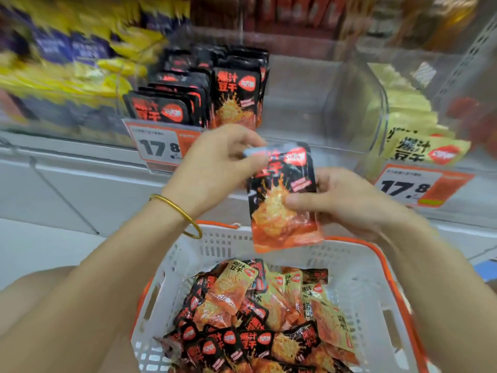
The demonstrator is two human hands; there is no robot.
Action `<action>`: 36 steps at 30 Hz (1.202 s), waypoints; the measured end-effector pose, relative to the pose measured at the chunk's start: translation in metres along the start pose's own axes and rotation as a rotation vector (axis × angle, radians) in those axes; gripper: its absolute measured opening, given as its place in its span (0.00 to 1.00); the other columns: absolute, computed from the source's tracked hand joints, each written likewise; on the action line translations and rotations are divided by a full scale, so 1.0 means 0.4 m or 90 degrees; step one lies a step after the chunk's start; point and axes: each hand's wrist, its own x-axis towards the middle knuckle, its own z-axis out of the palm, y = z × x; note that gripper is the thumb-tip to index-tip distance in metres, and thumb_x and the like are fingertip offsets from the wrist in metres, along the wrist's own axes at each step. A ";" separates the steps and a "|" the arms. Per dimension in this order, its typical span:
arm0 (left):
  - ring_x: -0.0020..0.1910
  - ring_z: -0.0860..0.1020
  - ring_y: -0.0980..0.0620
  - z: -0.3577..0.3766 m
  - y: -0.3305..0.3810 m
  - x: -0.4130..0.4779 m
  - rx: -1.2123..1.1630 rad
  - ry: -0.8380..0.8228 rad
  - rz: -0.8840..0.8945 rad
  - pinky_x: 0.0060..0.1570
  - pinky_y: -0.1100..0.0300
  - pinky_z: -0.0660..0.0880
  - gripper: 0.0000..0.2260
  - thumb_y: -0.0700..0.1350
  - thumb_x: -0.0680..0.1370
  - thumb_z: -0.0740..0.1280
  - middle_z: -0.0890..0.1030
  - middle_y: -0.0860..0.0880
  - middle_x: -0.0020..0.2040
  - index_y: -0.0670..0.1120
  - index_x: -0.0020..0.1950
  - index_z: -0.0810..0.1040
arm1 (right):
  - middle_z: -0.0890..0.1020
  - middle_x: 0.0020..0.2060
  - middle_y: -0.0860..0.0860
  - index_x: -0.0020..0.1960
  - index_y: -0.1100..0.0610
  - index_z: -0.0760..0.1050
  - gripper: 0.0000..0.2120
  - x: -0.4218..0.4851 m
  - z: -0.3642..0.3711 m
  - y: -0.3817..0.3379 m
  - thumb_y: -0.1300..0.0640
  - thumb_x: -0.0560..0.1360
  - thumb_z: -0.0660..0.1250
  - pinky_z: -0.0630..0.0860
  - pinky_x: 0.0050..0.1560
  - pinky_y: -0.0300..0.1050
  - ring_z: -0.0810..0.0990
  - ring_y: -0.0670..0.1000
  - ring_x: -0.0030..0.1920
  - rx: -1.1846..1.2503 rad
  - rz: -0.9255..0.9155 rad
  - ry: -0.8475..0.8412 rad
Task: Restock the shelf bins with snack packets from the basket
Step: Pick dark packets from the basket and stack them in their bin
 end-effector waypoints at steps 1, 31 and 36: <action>0.40 0.78 0.57 -0.027 0.012 0.017 -0.002 0.096 0.051 0.43 0.62 0.78 0.06 0.40 0.74 0.69 0.79 0.52 0.42 0.50 0.47 0.76 | 0.81 0.30 0.49 0.40 0.58 0.78 0.04 0.011 -0.007 -0.053 0.65 0.68 0.70 0.78 0.31 0.39 0.80 0.45 0.29 0.022 -0.043 0.039; 0.64 0.71 0.41 -0.078 -0.124 0.079 0.642 0.287 0.206 0.70 0.41 0.55 0.18 0.51 0.80 0.54 0.76 0.42 0.61 0.44 0.54 0.79 | 0.81 0.43 0.61 0.50 0.65 0.73 0.14 0.472 0.019 -0.166 0.57 0.72 0.73 0.82 0.46 0.54 0.82 0.58 0.40 -0.291 0.147 0.227; 0.64 0.71 0.41 -0.076 -0.117 0.072 0.612 0.304 0.228 0.71 0.40 0.54 0.16 0.50 0.79 0.56 0.76 0.42 0.61 0.42 0.56 0.79 | 0.83 0.39 0.60 0.37 0.62 0.69 0.12 0.414 -0.003 -0.216 0.62 0.72 0.72 0.82 0.41 0.52 0.84 0.56 0.34 -0.432 0.089 0.257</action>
